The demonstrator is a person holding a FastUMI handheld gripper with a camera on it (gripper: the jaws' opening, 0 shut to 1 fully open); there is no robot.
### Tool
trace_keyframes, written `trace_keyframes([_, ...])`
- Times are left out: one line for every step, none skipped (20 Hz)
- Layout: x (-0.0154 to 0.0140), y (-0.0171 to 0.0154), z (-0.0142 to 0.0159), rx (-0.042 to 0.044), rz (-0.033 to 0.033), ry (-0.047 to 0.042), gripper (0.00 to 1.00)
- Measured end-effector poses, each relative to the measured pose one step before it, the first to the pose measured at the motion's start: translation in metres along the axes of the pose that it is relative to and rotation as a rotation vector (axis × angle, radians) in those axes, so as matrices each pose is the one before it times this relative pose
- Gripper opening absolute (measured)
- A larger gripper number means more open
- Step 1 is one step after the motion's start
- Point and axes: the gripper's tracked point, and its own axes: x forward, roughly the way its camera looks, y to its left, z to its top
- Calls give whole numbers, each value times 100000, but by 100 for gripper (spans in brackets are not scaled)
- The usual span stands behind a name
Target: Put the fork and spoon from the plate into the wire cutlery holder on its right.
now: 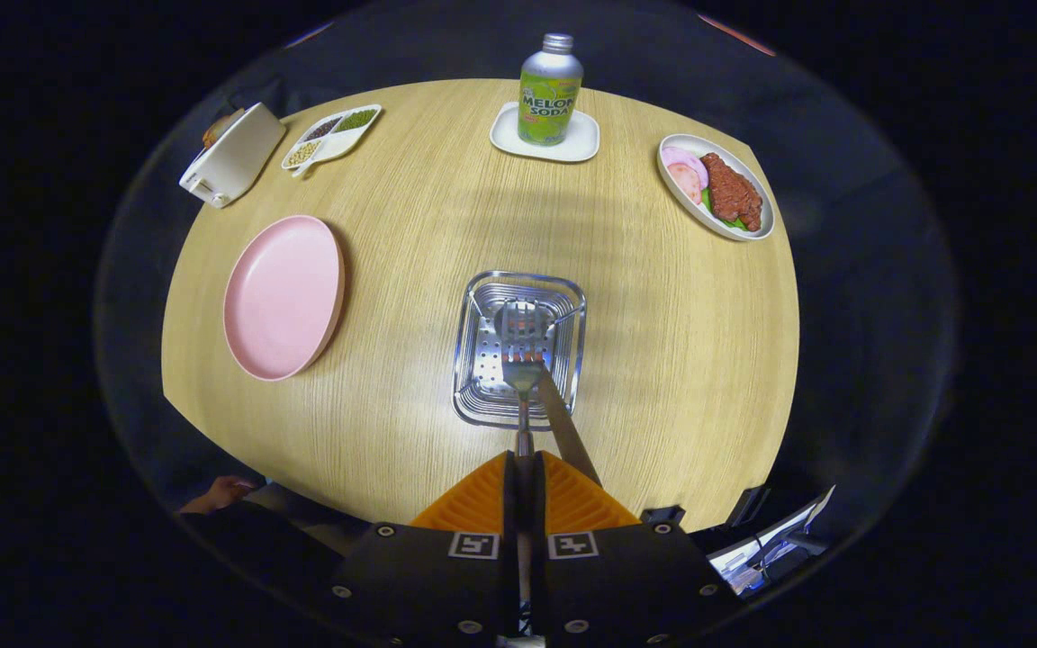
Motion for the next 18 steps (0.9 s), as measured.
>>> trace_keyframes([73,41,140,-200,260,388,5])
trace_keyframes([153,-98,166,-119,-302,-82,6])
trace_keyframes([62,104,184,355,-82,79,6])
trace_keyframes([60,-12,285,361,200,-446,7])
trace_keyframes([65,176,282,887,420,-782,8])
trace_keyframes([-140,64,407,1015,558,-1328,9])
trace_keyframes([-139,-91,666,834,244,-2885,11])
trace_keyframes([-190,-135,648,1005,-284,-3135,12])
trace_keyframes([-390,-24,746,1425,7,-3751,12])
trace_keyframes([-492,-97,835,1716,217,-4312,13])
trace_keyframes([-552,4,992,1896,336,-4685,13])
trace_keyframes([-606,146,1030,1293,180,-4981,13])
trace_keyframes([-710,-32,984,543,-493,-5457,13])
trace_keyframes([-932,-13,1429,-249,-482,-6276,13])
trace_keyframes([-837,55,1488,-478,-800,-6781,13])
trace_keyframes([-981,78,1780,-275,-484,-7153,13])
trace_keyframes([-1024,134,1930,-175,-490,-7326,13])
trace_keyframes([-1104,124,1781,-125,-617,-7029,13])
